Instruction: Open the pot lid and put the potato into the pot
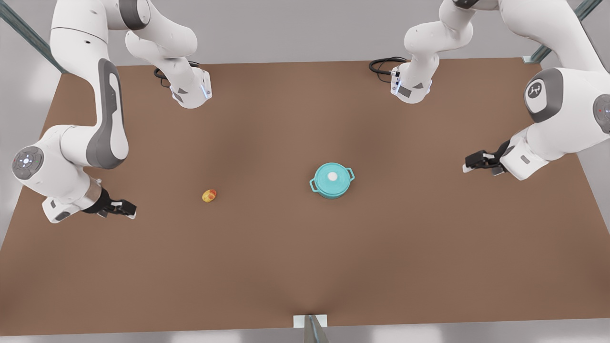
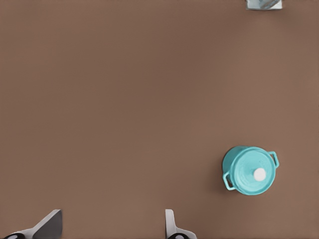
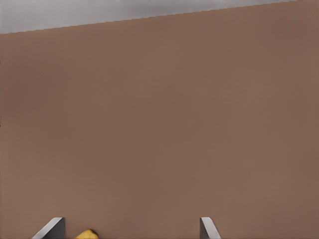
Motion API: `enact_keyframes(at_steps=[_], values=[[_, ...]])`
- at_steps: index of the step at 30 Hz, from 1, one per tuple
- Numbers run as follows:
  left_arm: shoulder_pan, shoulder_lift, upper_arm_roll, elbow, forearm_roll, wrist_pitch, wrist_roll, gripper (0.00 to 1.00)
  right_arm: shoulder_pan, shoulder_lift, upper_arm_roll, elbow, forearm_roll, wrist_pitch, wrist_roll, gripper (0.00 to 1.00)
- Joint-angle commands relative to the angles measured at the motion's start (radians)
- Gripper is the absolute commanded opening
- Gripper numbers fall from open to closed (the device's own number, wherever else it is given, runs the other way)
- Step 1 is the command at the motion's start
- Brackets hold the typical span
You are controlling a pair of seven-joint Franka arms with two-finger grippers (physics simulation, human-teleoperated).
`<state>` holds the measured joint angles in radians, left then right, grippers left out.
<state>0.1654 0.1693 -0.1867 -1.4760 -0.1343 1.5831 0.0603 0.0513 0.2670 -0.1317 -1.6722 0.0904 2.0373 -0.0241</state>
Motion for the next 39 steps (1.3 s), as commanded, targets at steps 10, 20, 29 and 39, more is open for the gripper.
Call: enact_keyframes(at_steps=[10,20,29,39], values=[[-0.722,0.199,-0.007,0.019,0.179,0.181,-0.901,1.00,0.002,0.000,0.000,0.000,0.000,0.057,-0.013,1.00],[-0.767,0.349,0.004,-0.079,0.282,0.370,-1.008,1.00,0.192,-0.104,0.003,-0.193,-0.031,-0.035,0.424,1.00],[-0.734,0.358,0.003,-0.087,0.275,0.371,-0.962,1.00,0.285,-0.193,0.015,-0.452,-0.069,0.176,0.641,1.00],[-0.741,0.398,0.003,-0.158,0.275,0.483,-0.972,1.00,0.291,-0.083,0.018,-0.549,-0.046,0.340,0.705,1.00]])
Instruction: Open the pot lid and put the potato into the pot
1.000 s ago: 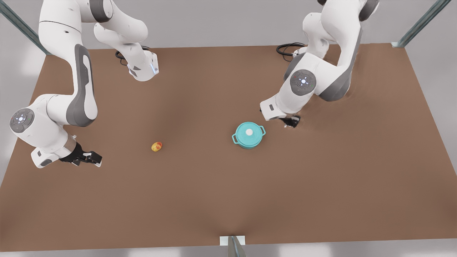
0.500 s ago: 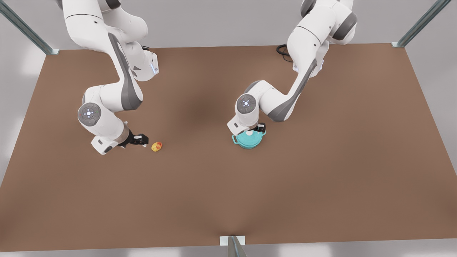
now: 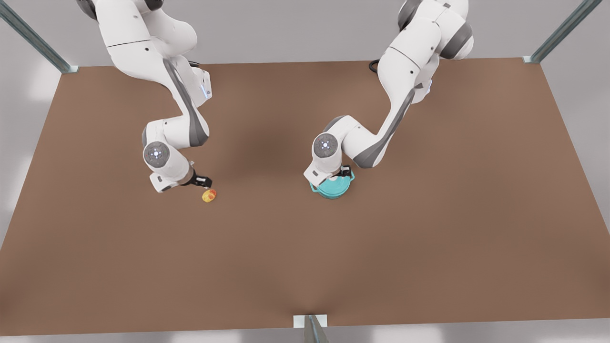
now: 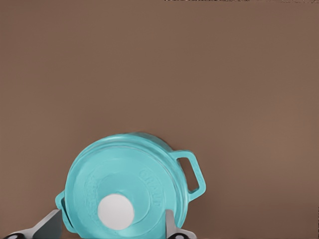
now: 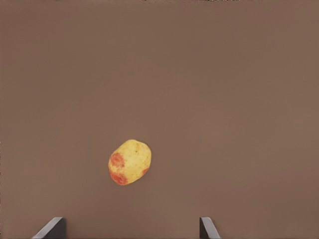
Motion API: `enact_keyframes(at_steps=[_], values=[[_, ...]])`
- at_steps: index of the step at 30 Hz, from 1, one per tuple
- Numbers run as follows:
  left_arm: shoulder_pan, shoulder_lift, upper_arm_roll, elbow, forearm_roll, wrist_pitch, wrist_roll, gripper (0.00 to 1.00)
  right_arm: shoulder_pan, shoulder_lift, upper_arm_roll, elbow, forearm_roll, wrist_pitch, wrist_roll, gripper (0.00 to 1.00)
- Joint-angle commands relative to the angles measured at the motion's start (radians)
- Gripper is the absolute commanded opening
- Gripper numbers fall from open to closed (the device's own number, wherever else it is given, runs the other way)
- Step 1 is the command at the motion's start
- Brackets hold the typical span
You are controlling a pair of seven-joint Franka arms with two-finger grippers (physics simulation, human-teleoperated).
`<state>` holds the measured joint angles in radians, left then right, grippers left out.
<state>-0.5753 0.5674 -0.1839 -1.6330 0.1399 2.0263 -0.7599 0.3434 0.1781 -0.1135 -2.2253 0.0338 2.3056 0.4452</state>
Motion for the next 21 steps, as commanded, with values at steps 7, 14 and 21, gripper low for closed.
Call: enact_keyframes(at_steps=[7,14,21], values=[[0.002,0.031,0.000,-0.011,0.003,0.071,-0.150,1.00,-0.001,0.089,0.000,0.007,0.023,0.156,0.242,1.00],[0.000,0.025,0.000,-0.053,0.006,0.124,-0.153,1.00,0.014,0.153,0.002,0.030,0.054,0.204,0.244,1.00],[0.000,0.042,0.001,-0.051,0.009,0.132,-0.168,0.69,0.016,0.208,0.002,0.021,0.054,0.230,0.259,1.00]])
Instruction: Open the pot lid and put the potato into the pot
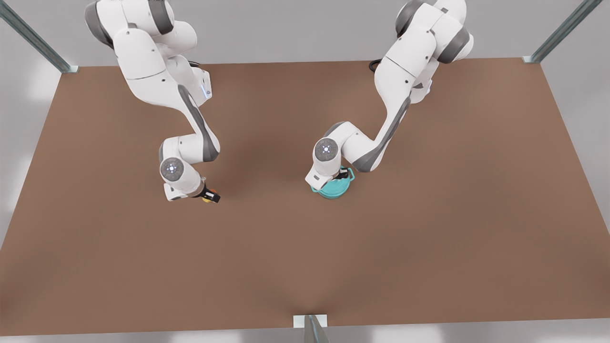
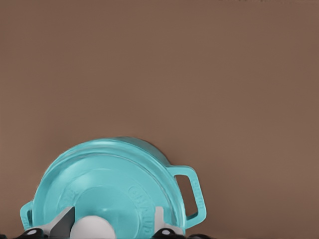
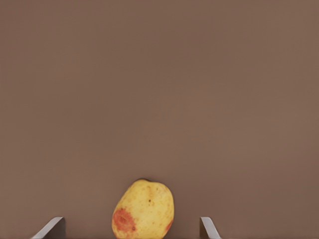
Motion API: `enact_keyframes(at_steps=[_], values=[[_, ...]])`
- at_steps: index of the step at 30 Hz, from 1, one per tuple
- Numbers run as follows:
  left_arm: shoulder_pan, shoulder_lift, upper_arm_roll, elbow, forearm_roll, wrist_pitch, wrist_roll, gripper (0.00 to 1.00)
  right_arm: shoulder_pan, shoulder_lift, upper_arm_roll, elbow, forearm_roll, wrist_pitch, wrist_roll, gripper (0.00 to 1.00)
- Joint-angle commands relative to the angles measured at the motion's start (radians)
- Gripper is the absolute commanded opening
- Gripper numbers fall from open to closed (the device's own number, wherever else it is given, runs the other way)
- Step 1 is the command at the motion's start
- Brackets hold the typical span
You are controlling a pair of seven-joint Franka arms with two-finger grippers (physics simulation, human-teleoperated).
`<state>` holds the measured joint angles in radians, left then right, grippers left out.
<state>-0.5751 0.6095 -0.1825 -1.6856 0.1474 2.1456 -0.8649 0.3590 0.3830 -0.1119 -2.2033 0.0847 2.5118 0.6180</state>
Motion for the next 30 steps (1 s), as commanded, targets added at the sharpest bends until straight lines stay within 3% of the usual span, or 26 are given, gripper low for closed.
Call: enact_keyframes(at_steps=[1,3,7,10,15,20,21,22,24,26,28,30], values=[[0.000,0.001,0.000,0.000,0.001,0.013,-0.065,0.56,0.000,0.014,0.000,-0.003,0.003,0.047,0.098,1.00],[0.000,0.001,0.000,0.000,0.001,0.010,-0.065,0.46,0.000,0.028,0.000,-0.003,0.003,0.050,0.114,1.00],[0.030,-0.010,0.003,0.078,0.001,-0.113,-0.002,0.45,0.000,0.047,0.000,-0.003,0.003,0.073,0.120,1.00],[0.142,-0.008,0.005,0.150,0.004,-0.185,0.194,0.46,0.029,0.048,0.000,-0.003,0.024,0.073,0.134,1.00],[0.432,0.062,0.006,0.145,0.035,0.016,0.701,0.45,0.029,0.050,0.000,-0.013,0.024,0.087,0.134,1.00],[0.440,0.111,0.008,0.155,0.052,0.080,0.721,0.46,0.023,0.059,-0.002,-0.030,0.018,0.105,0.131,1.00],[0.440,0.111,0.008,0.155,0.052,0.080,0.722,0.47,0.023,0.059,0.000,-0.032,0.018,0.111,0.131,1.00],[0.440,0.110,0.008,0.155,0.054,0.080,0.725,1.00,0.023,0.059,-0.002,-0.032,0.018,0.111,0.132,1.00],[0.443,0.107,0.009,0.155,0.054,0.076,0.725,1.00,0.023,0.059,-0.002,-0.032,0.020,0.111,0.134,0.96],[0.446,0.079,0.052,0.162,0.049,0.047,0.776,1.00,0.025,0.059,-0.002,-0.032,0.021,0.111,0.135,0.84],[0.561,-0.065,0.069,0.332,-0.149,-0.452,0.863,1.00,0.025,0.059,-0.002,-0.032,0.023,0.111,0.135,0.77],[0.632,-0.229,0.074,0.346,-0.189,-0.627,0.922,1.00,0.025,0.059,-0.002,-0.032,0.023,0.111,0.135,0.69]])
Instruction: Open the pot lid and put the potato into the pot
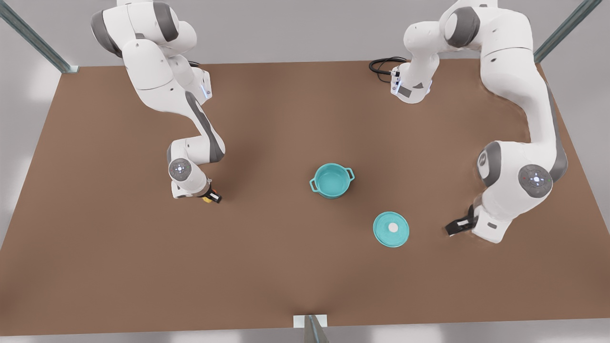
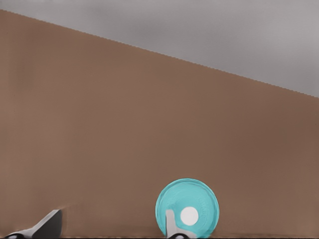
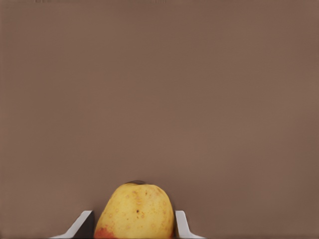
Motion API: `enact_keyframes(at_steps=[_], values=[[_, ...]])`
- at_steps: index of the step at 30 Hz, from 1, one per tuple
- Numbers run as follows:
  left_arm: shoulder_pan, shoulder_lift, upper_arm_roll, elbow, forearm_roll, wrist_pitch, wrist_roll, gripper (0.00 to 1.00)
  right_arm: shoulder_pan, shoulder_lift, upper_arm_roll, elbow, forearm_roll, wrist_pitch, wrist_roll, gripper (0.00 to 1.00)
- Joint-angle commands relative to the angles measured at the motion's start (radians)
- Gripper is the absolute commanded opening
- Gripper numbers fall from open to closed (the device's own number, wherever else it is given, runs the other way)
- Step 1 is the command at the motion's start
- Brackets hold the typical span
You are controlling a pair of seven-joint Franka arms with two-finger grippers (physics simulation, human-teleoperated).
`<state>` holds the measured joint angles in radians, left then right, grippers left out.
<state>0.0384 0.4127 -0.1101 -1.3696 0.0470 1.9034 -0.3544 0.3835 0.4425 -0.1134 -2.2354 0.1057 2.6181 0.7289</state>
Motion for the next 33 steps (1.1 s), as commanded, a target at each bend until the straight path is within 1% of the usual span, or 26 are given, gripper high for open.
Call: enact_keyframes(at_steps=[1,2,5,7,11,16,24,27,33], values=[[0.020,-0.155,0.006,-0.067,-0.049,-0.287,0.410,1.00,0.000,-0.001,0.000,0.000,0.002,0.005,0.026,0.63],[0.020,-0.247,0.004,-0.200,-0.052,-0.191,0.413,1.00,0.000,-0.001,0.000,0.000,0.002,0.005,0.029,0.60],[0.015,-0.230,0.000,-0.166,-0.052,-0.219,0.416,1.00,0.000,-0.001,0.000,0.000,0.002,0.005,0.032,0.56],[0.015,-0.233,0.000,-0.166,-0.053,-0.250,0.417,1.00,-0.002,-0.007,0.000,0.000,0.003,0.002,0.032,0.56],[0.015,-0.232,0.000,-0.166,-0.053,-0.248,0.416,1.00,0.000,-0.033,-0.002,0.000,0.003,-0.012,0.032,0.55],[0.014,-0.235,-0.002,-0.166,-0.053,-0.270,0.414,1.00,0.008,-0.100,0.014,0.005,0.003,-0.049,0.067,0.55],[0.012,-0.233,-0.008,-0.167,-0.055,-0.270,0.408,1.00,0.107,-0.145,0.017,0.011,0.026,-0.058,0.135,0.55],[0.012,-0.235,-0.008,-0.166,-0.053,-0.270,0.407,1.00,0.144,-0.168,0.017,0.019,0.032,-0.093,0.159,0.55],[0.009,-0.244,-0.019,-0.167,-0.055,-0.276,0.413,1.00,0.247,-0.154,0.017,0.143,0.068,-0.184,0.239,0.55]])
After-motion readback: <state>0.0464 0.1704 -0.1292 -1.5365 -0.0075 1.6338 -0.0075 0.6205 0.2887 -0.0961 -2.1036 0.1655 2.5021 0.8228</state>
